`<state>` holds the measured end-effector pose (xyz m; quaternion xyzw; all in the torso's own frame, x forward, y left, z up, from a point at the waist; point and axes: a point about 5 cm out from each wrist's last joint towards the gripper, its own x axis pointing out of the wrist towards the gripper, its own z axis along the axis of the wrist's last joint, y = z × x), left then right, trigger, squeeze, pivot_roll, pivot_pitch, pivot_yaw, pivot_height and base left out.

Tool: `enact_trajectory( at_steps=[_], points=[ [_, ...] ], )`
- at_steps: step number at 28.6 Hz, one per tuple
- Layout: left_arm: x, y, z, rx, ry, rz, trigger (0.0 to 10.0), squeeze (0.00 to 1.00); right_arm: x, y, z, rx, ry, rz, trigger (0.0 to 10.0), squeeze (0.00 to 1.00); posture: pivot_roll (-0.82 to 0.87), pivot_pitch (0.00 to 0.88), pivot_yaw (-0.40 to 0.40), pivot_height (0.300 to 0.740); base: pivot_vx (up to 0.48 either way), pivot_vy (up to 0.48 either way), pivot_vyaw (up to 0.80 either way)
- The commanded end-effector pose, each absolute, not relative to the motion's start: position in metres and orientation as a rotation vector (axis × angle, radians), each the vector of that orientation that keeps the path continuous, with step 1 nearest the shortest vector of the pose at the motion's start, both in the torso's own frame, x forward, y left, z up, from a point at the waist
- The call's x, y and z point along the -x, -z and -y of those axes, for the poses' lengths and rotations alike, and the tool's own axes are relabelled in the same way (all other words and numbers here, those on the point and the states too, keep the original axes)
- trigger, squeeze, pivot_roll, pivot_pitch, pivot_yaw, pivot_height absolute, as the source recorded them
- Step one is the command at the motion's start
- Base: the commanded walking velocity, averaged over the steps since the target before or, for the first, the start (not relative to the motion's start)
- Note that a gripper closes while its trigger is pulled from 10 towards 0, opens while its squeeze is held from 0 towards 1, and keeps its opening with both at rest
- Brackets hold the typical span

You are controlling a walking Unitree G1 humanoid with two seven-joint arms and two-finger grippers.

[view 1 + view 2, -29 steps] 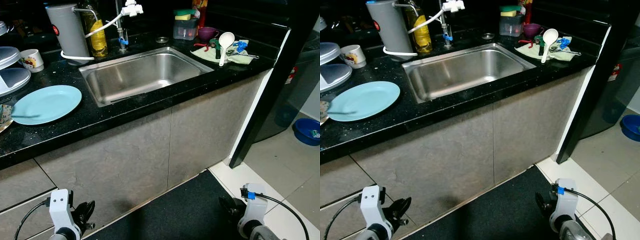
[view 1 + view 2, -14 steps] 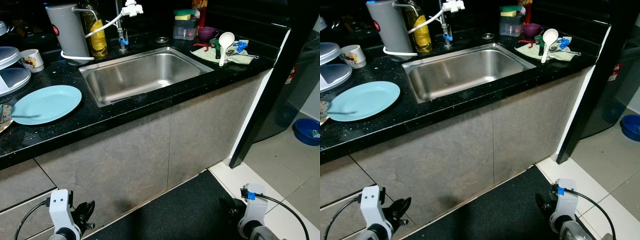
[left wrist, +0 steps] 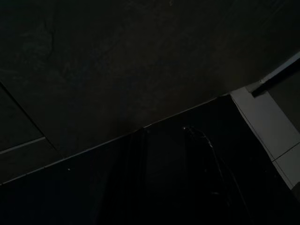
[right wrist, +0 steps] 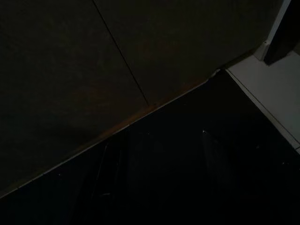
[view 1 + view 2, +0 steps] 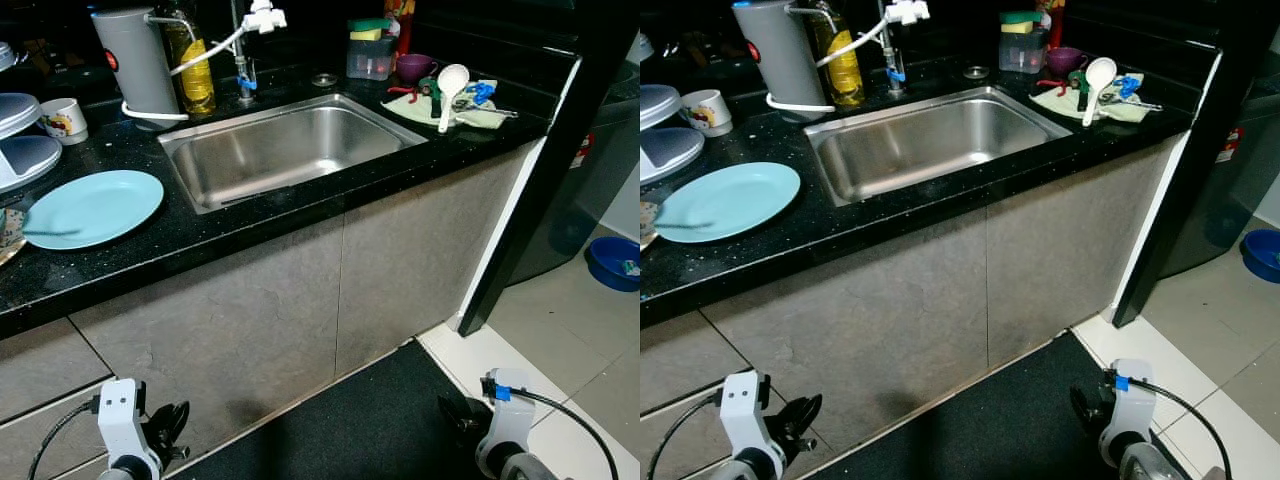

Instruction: Kitchen organization

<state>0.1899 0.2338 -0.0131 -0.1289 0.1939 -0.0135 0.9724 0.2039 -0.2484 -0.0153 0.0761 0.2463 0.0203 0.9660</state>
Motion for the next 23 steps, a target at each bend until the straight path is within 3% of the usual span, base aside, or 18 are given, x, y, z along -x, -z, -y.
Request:
enact_trajectory(
  at_steps=[1,23],
  points=[
    [-0.1869,0.0145,-0.2401,0.256,0.006,-0.396,10.0,0.00,-0.2043,0.0174,0.2462,-0.154,-0.047,-0.503,10.0,0.00,0.00,0.000,0.010,0.740,0.000,0.000,0.00],
    [-0.1872,0.0130,-0.2411,0.254,0.002,-0.391,10.0,0.00,-0.2042,0.0180,0.2475,-0.155,-0.049,-0.500,10.0,0.00,-0.01,0.000,0.018,0.740,0.000,0.000,0.00]
  ],
)
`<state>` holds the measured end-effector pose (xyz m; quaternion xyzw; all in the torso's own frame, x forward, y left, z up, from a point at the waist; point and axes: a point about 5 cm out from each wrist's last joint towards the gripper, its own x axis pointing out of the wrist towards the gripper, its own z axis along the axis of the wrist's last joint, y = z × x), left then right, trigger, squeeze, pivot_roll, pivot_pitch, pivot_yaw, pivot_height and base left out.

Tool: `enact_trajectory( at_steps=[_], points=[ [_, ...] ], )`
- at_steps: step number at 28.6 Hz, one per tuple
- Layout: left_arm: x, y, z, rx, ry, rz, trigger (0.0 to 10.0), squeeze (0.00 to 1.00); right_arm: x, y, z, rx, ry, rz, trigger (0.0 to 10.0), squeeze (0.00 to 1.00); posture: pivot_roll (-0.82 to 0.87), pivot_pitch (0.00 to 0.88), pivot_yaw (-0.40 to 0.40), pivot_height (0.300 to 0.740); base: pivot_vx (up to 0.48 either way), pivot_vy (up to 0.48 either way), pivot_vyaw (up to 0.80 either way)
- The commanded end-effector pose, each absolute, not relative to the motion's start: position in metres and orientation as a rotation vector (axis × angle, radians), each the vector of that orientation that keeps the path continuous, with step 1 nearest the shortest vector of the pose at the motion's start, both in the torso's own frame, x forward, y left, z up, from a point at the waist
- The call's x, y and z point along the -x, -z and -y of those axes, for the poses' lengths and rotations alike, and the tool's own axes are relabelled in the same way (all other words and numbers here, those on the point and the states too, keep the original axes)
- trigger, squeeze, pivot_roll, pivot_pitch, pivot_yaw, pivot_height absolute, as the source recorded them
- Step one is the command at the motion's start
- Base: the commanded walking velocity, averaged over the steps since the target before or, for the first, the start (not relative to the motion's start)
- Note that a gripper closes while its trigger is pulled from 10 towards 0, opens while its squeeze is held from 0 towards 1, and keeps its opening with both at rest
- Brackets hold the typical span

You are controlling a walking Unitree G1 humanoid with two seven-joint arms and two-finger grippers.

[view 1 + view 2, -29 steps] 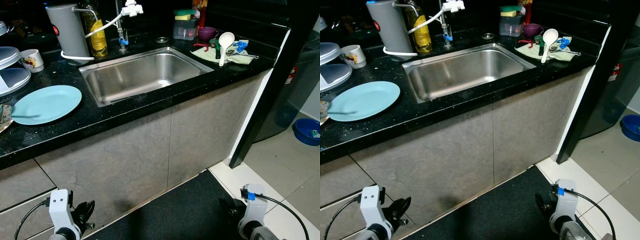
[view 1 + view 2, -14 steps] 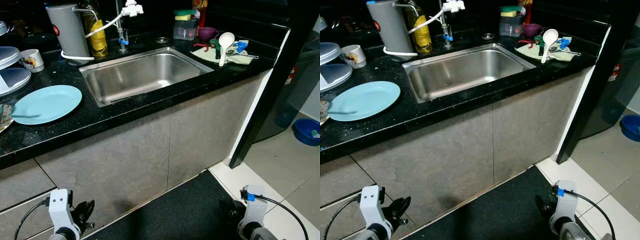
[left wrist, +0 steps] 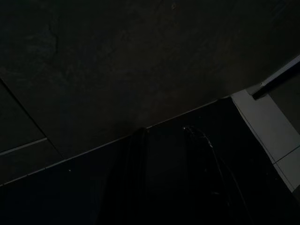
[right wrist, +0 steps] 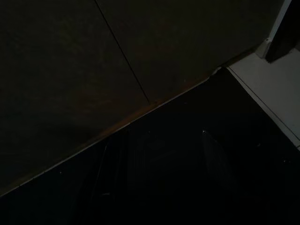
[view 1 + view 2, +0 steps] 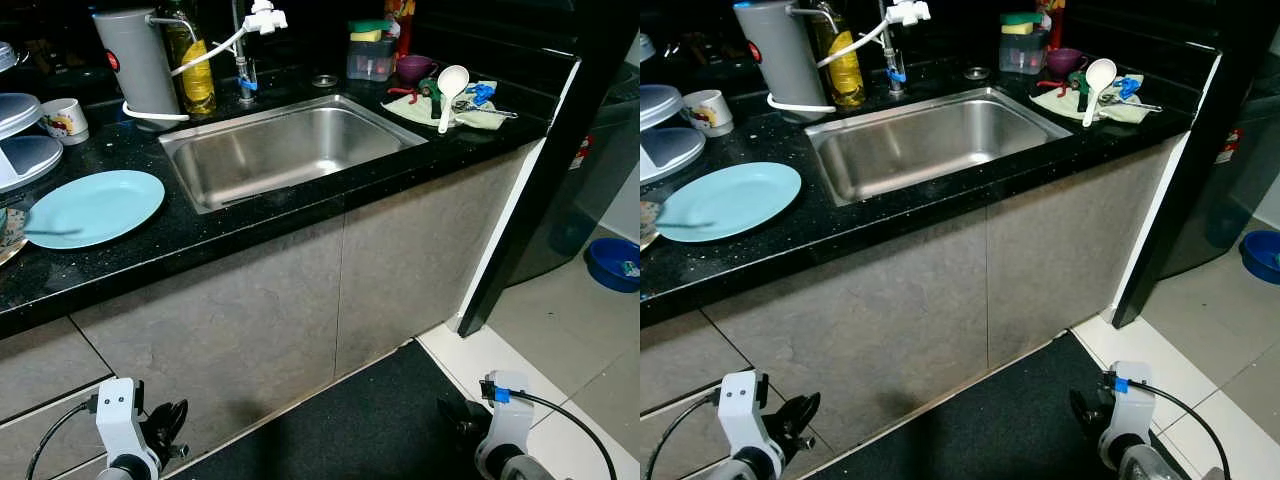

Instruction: Kitchen organization

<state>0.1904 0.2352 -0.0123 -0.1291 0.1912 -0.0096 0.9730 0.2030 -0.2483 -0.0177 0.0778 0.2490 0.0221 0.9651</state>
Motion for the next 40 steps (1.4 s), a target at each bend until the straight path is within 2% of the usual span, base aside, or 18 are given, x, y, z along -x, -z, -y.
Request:
enact_trajectory(
  at_steps=[1,40],
  points=[
    [-0.1872,0.0130,-0.2411,0.254,0.002,-0.391,10.0,0.00,-0.2042,0.0180,0.2475,-0.155,-0.049,-0.500,10.0,0.00,-0.01,0.000,0.018,0.740,0.000,0.000,0.00],
    [-0.1833,0.0151,-0.2404,0.256,0.000,-0.393,10.0,0.00,-0.2019,0.0200,0.2479,-0.149,-0.052,-0.501,10.0,0.00,0.00,0.000,0.013,0.740,0.000,0.000,0.00]
  ],
)
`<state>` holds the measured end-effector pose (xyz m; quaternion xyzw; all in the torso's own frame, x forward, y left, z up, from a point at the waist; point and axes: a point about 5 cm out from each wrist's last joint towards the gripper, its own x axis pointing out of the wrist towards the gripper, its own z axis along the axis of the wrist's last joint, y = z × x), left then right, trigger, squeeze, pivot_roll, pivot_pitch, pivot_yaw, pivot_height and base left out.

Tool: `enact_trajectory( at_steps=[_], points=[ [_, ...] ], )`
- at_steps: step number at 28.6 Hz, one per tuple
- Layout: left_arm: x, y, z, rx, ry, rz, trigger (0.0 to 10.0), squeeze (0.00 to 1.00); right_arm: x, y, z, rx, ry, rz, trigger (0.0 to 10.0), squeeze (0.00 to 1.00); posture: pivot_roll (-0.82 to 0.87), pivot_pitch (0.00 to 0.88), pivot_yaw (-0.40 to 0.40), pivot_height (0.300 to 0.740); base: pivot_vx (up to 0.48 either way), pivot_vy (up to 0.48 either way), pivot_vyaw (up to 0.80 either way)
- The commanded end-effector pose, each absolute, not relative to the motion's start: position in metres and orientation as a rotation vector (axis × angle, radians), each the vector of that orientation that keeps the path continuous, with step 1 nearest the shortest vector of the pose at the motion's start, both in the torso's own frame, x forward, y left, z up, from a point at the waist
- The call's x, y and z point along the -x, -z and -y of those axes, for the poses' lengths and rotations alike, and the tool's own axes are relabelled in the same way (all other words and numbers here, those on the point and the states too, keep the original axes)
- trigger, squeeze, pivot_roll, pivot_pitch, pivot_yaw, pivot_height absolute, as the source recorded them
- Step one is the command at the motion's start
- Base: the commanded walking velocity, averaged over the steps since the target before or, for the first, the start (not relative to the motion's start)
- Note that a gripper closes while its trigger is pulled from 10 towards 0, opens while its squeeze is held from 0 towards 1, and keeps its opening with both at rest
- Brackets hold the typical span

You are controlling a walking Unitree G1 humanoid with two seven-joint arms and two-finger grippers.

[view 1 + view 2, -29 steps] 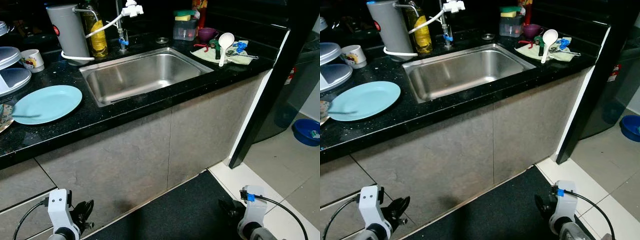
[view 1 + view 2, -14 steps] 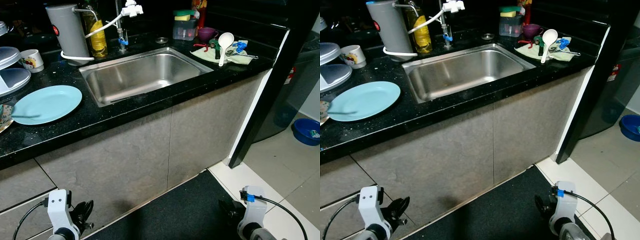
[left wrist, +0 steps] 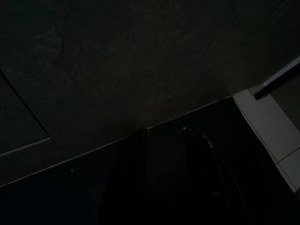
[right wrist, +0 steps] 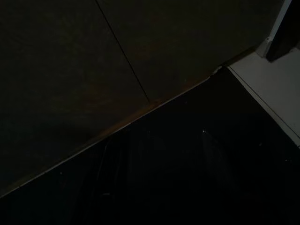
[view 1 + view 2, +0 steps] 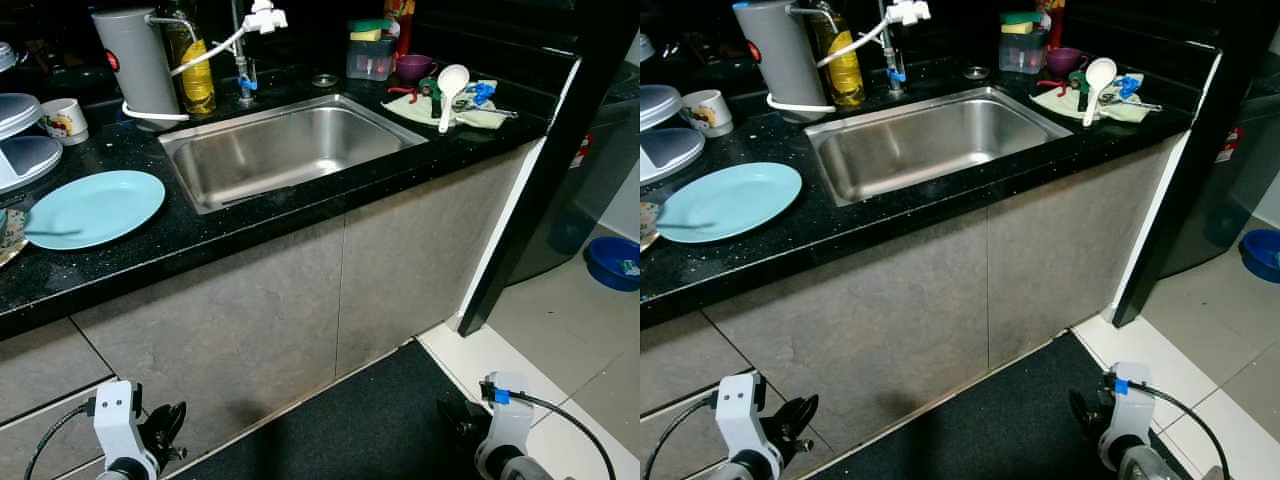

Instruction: Kitchen organization

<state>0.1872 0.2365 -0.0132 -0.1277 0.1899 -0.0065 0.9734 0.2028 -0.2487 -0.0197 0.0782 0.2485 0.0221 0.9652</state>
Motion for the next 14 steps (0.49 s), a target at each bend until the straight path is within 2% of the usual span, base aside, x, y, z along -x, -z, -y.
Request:
enact_trajectory(
  at_steps=[1,14],
  points=[
    [-0.1837,0.0147,-0.2406,0.256,-0.001,-0.392,10.0,0.00,-0.2023,0.0197,0.2474,-0.149,-0.053,-0.500,10.0,0.00,0.00,0.000,0.012,0.740,0.000,0.000,0.00],
    [-0.1839,0.0135,-0.2419,0.254,-0.002,-0.388,10.0,0.00,-0.2024,0.0190,0.2446,-0.150,-0.056,-0.494,10.0,0.00,0.00,0.000,0.017,0.740,0.000,0.000,0.00]
  ],
)
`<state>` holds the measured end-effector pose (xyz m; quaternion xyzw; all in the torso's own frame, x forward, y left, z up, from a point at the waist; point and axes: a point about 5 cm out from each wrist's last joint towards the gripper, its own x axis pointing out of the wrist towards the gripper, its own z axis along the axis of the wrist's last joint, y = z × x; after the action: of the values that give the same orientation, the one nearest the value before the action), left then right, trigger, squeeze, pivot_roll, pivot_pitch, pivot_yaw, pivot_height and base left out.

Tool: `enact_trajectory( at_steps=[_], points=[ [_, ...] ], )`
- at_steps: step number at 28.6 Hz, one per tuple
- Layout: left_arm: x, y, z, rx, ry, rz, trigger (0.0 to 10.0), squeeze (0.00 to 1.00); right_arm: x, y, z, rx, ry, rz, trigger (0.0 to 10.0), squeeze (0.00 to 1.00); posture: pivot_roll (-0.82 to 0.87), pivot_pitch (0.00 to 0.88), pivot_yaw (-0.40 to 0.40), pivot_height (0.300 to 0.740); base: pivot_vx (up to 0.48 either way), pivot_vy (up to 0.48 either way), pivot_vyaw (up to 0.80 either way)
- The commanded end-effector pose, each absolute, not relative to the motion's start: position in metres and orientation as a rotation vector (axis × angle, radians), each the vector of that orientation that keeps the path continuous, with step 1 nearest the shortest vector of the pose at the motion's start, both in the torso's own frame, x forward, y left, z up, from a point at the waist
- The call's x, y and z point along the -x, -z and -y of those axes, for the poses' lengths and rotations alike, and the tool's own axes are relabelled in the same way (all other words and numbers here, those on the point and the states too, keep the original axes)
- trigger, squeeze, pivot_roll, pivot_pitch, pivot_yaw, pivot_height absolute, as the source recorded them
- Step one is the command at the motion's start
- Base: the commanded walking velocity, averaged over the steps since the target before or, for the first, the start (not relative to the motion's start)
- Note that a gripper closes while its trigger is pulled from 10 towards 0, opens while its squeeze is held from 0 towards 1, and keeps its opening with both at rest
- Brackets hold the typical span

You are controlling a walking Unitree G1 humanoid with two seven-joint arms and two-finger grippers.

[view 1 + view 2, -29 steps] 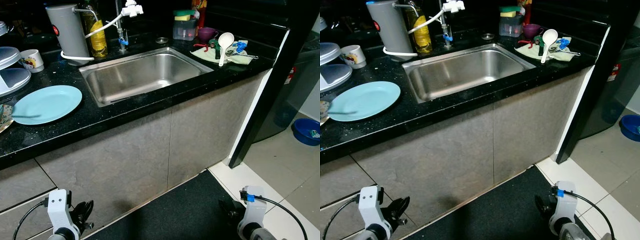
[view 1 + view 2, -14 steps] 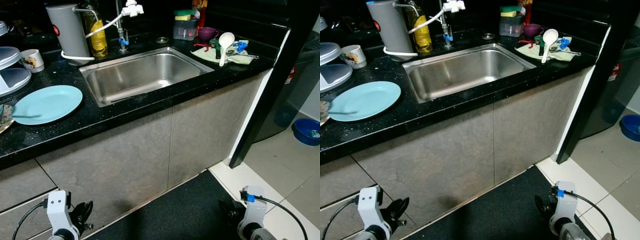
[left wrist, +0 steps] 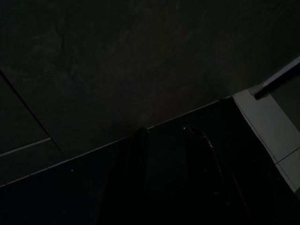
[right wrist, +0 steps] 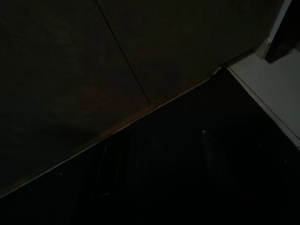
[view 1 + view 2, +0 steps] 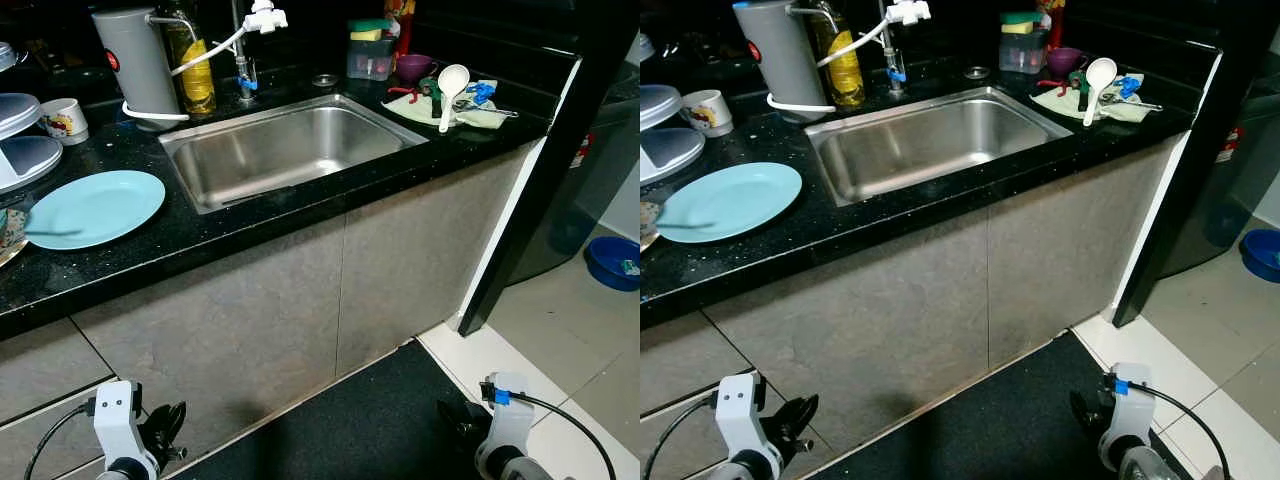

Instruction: Kitchen organization

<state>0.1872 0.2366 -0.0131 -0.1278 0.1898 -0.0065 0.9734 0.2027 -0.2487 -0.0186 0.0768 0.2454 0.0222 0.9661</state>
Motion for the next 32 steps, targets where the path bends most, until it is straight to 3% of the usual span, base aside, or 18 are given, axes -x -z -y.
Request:
enact_trajectory(
  at_steps=[1,32],
  points=[
    [-0.1839,0.0134,-0.2419,0.254,-0.001,-0.388,10.0,0.00,-0.2024,0.0190,0.2446,-0.150,-0.056,-0.494,10.0,0.00,0.00,0.000,0.017,0.740,0.000,0.000,0.00],
    [-0.1833,0.0163,-0.2409,0.256,-0.005,-0.395,10.0,0.00,-0.2012,0.0209,0.2473,-0.151,-0.053,-0.502,10.0,0.00,-0.01,0.000,0.014,0.740,0.000,0.000,0.00]
  ],
)
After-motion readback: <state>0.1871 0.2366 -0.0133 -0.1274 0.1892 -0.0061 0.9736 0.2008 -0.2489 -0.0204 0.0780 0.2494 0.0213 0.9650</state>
